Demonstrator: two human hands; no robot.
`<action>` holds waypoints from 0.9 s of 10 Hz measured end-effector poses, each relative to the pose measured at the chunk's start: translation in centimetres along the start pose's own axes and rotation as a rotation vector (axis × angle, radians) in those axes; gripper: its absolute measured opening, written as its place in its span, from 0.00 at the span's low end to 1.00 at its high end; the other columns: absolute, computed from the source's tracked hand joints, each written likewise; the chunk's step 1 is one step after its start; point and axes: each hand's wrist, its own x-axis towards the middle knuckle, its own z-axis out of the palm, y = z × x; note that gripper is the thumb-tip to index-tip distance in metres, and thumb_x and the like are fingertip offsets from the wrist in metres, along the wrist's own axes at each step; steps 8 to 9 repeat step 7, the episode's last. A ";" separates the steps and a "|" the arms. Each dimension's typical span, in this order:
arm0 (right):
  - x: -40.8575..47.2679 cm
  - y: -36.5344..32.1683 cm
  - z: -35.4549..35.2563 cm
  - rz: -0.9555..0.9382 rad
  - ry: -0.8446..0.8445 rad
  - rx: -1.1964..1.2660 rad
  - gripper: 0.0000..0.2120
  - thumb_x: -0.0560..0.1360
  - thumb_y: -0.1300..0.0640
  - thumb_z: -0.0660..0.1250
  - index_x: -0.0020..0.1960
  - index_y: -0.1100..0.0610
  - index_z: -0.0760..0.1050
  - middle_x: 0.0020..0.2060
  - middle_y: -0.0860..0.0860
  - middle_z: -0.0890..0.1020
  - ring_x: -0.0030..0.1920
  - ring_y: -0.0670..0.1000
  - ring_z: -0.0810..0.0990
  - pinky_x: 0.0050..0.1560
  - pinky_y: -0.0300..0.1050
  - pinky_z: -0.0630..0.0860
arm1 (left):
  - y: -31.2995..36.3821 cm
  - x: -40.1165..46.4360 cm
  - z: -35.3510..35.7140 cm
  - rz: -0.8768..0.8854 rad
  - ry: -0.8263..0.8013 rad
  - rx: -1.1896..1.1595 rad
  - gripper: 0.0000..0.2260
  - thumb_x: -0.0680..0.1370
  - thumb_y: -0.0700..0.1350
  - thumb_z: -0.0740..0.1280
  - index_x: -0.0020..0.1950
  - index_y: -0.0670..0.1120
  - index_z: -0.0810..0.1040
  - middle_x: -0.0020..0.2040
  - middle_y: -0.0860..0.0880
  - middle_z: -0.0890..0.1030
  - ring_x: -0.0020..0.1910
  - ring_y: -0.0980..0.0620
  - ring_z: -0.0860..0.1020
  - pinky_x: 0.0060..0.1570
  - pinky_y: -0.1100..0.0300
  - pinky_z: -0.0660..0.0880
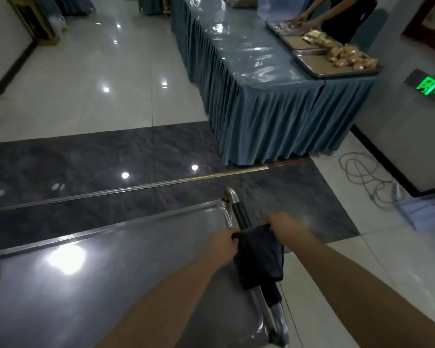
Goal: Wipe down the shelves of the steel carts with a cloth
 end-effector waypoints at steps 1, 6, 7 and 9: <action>2.2 -0.1 1.1 -0.008 -0.020 0.112 0.11 0.80 0.59 0.63 0.60 0.59 0.79 0.57 0.58 0.81 0.53 0.58 0.81 0.54 0.48 0.75 | -1.0 1.4 1.3 -0.040 0.012 -0.078 0.10 0.82 0.40 0.64 0.60 0.41 0.81 0.56 0.42 0.83 0.56 0.44 0.80 0.53 0.60 0.71; -1.3 0.9 2.5 -0.052 -0.014 0.288 0.11 0.82 0.55 0.61 0.58 0.57 0.78 0.56 0.56 0.80 0.59 0.57 0.80 0.58 0.45 0.75 | -1.2 -1.1 1.3 -0.142 0.052 0.162 0.18 0.82 0.46 0.64 0.72 0.47 0.73 0.69 0.45 0.74 0.67 0.44 0.73 0.65 0.53 0.69; -3.4 0.3 1.2 -0.088 0.011 0.272 0.12 0.82 0.56 0.60 0.61 0.58 0.77 0.59 0.56 0.80 0.60 0.57 0.79 0.62 0.50 0.75 | 0.6 -3.0 0.3 -0.196 0.123 0.254 0.22 0.83 0.49 0.62 0.77 0.49 0.66 0.73 0.44 0.69 0.71 0.43 0.69 0.67 0.48 0.68; -3.4 0.3 1.2 -0.088 0.011 0.272 0.12 0.82 0.56 0.60 0.61 0.58 0.77 0.59 0.56 0.80 0.60 0.57 0.79 0.62 0.50 0.75 | 0.6 -3.0 0.3 -0.196 0.123 0.254 0.22 0.83 0.49 0.62 0.77 0.49 0.66 0.73 0.44 0.69 0.71 0.43 0.69 0.67 0.48 0.68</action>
